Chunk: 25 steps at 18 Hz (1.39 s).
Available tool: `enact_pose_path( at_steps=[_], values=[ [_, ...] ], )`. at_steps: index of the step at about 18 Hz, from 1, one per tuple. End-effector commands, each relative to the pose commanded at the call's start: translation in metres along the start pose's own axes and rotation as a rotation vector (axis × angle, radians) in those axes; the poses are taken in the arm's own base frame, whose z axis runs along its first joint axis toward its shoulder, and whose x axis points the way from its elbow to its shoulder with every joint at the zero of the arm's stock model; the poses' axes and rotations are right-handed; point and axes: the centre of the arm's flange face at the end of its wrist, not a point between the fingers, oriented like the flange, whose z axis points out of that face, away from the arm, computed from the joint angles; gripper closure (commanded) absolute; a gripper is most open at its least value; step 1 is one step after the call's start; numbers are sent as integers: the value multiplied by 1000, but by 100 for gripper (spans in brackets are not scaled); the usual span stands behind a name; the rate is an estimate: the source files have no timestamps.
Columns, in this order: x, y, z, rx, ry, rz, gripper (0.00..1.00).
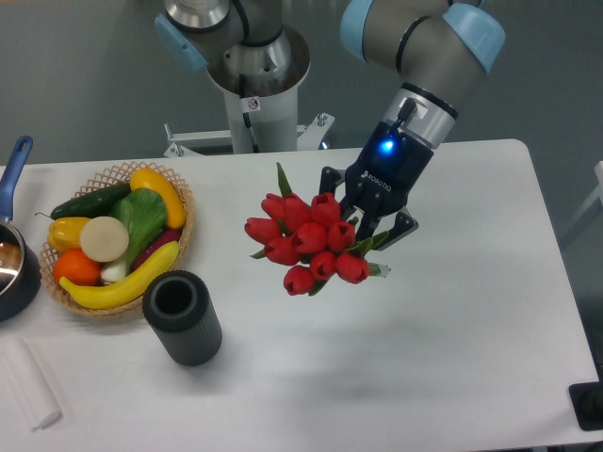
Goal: Insert the flowers into the vase
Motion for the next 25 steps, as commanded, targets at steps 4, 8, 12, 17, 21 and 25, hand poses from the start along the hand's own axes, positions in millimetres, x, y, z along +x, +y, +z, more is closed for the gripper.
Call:
enact_pose_path(
  at_steps=[4, 8, 12, 17, 21, 25],
  values=[
    [1, -3, 1, 22, -7, 7, 62],
    [-1, -8, -1, 39, -8, -28, 62],
    [0, -10, 0, 58, -6, -24, 62],
    [-1, -12, 5, 113, 13, -25, 62],
    [-5, -13, 13, 212, 33, -7, 62],
    [7, -31, 28, 284, 89, -27, 62]
  ],
)
